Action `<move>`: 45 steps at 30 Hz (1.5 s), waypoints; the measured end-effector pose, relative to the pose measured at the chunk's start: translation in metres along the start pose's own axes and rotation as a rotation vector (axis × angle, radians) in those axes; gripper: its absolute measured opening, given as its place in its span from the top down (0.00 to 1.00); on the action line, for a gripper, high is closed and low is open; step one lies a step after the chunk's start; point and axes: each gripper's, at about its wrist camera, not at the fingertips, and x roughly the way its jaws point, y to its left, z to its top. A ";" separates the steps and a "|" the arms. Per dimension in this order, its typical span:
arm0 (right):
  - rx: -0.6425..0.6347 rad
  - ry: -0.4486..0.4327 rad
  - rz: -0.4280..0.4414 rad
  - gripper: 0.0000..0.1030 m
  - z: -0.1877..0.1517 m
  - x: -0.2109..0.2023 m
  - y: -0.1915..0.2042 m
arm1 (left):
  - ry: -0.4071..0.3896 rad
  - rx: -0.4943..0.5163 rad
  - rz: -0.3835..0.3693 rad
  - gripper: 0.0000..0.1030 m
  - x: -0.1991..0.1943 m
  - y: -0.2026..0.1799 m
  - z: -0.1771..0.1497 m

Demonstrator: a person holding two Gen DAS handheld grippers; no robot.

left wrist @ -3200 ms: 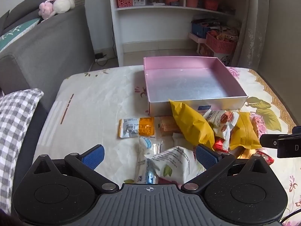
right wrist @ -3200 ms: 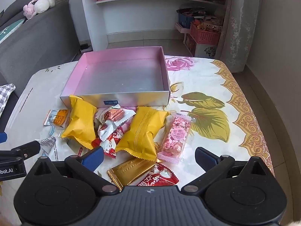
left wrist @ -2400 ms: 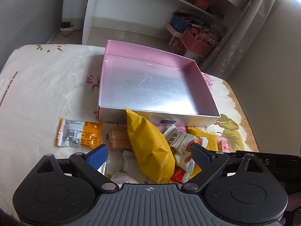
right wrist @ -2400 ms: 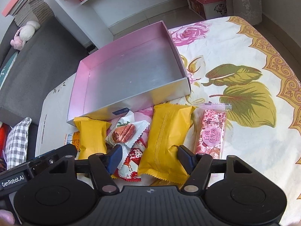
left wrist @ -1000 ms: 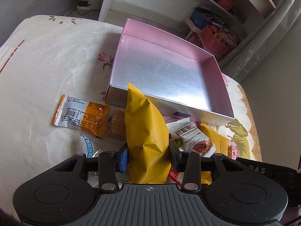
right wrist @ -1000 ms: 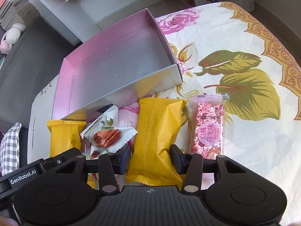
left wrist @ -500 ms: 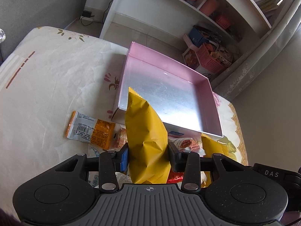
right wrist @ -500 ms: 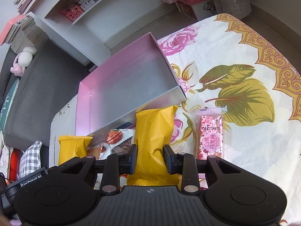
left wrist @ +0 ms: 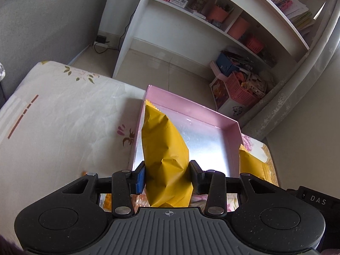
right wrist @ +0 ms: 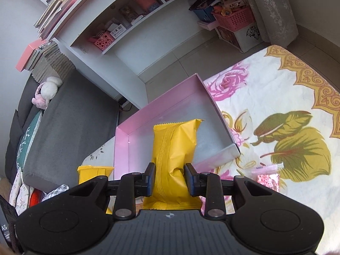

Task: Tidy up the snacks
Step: 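Lift both yellow pastry packs into the box and open both grippers, then withdraw both grippers from the box toward the remaining snacks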

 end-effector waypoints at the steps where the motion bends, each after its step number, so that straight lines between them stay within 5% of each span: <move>1: -0.001 -0.007 0.000 0.79 0.003 0.005 0.000 | -0.007 0.013 0.004 0.63 0.004 -0.003 0.002; 10: -0.063 -0.063 -0.037 0.79 0.025 0.040 -0.002 | -0.047 0.143 0.047 0.62 0.034 -0.016 0.009; 23: -0.120 -0.040 -0.089 0.77 0.023 0.062 -0.002 | -0.065 0.181 0.032 0.60 0.059 -0.009 0.003; 26: -0.113 -0.051 -0.091 0.70 0.023 0.059 -0.001 | -0.063 0.190 0.017 0.37 0.055 -0.009 0.003; 27: -0.109 -0.052 -0.087 0.58 0.023 0.058 -0.001 | -0.066 0.195 0.011 0.28 0.053 -0.010 0.003; 28: -0.101 -0.054 -0.081 0.48 0.023 0.056 -0.002 | -0.068 0.201 0.005 0.24 0.051 -0.011 0.003; 31: -0.107 -0.064 -0.078 0.40 0.022 0.050 -0.001 | -0.054 0.229 -0.006 0.16 0.045 -0.016 0.001; 45: -0.116 -0.068 -0.113 0.21 0.011 0.003 0.006 | -0.018 0.324 -0.003 0.05 -0.012 -0.027 -0.025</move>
